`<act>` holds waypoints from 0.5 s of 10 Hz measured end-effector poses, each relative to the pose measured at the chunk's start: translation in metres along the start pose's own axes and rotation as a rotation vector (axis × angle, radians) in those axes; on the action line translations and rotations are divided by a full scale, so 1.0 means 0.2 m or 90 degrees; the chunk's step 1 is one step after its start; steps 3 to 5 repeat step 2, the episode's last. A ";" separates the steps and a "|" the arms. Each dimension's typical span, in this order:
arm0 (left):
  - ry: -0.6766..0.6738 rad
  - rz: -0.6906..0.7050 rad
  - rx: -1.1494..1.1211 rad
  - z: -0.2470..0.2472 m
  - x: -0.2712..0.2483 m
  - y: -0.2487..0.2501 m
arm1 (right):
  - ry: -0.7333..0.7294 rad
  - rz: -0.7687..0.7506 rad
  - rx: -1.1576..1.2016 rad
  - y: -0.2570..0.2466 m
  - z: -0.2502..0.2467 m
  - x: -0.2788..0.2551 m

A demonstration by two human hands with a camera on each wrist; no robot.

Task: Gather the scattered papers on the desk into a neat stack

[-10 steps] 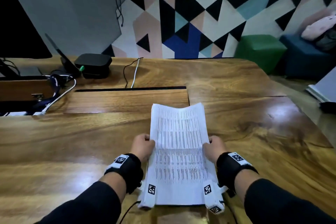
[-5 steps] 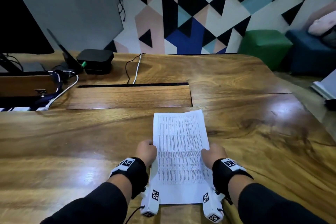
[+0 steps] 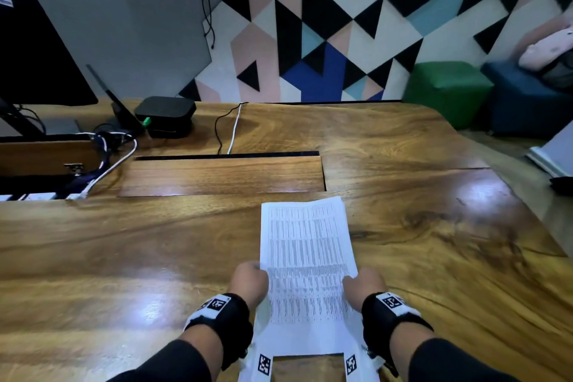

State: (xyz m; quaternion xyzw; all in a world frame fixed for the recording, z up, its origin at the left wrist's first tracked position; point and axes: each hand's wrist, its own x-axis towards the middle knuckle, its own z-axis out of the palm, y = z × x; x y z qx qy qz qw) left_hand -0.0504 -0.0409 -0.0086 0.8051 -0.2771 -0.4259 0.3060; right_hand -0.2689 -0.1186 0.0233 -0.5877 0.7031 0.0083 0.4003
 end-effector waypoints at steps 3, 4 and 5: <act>0.029 0.016 -0.015 0.00 -0.04 0.03 | 0.021 -0.016 0.022 0.04 0.02 0.03; 0.029 0.016 -0.015 0.00 -0.04 0.03 | 0.021 -0.016 0.022 0.04 0.02 0.03; 0.029 0.016 -0.015 0.00 -0.04 0.03 | 0.021 -0.016 0.022 0.04 0.02 0.03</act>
